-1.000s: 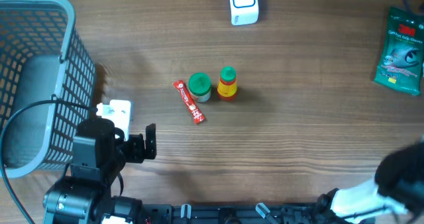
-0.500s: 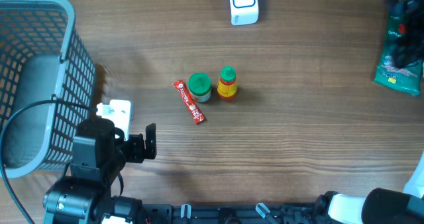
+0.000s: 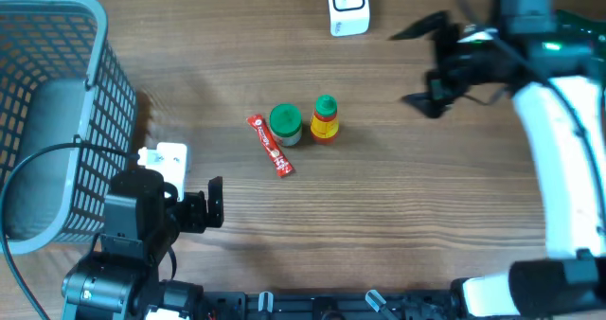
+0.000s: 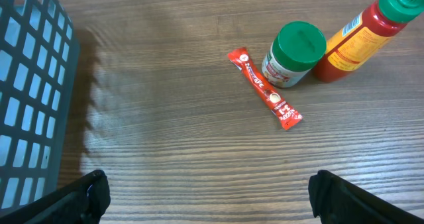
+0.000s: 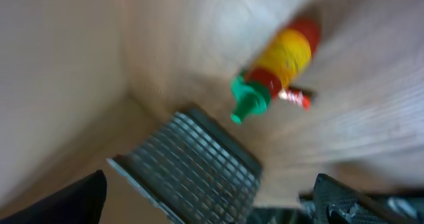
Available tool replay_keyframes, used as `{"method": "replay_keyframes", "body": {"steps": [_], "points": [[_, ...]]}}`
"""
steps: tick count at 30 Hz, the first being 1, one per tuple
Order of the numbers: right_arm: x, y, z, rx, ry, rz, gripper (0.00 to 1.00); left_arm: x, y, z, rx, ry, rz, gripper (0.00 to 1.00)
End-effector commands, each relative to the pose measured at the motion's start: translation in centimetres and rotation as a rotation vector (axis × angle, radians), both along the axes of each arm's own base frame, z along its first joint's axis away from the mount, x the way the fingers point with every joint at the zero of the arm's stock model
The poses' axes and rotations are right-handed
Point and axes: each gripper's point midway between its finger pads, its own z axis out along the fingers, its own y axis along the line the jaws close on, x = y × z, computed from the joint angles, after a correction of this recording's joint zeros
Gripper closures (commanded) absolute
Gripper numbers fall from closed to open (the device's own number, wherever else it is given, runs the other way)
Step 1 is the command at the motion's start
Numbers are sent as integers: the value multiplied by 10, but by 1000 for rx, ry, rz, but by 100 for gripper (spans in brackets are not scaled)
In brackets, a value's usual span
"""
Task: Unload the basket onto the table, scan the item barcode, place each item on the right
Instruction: 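Reach the right gripper to the sriracha bottle and grasp it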
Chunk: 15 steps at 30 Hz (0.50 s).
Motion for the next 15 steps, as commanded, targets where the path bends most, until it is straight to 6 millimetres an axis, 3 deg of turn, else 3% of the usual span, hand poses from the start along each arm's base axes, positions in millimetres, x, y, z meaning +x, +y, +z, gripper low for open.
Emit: {"method": "replay_keyframes", "body": {"steps": [1, 5, 12, 15], "points": [[5, 44, -36, 2, 152, -15, 0, -1, -2, -1, -10, 0, -2, 0], [9, 76, -72, -8, 247, -5, 0, -1, -2, -1, -10, 0, -2, 0], [4, 98, -132, -81, 383, 24, 0, -1, -2, -1, -10, 0, -2, 0], [0, 104, -147, -98, 412, 43, 12, -1, -2, -1, -10, 0, -2, 0]]}}
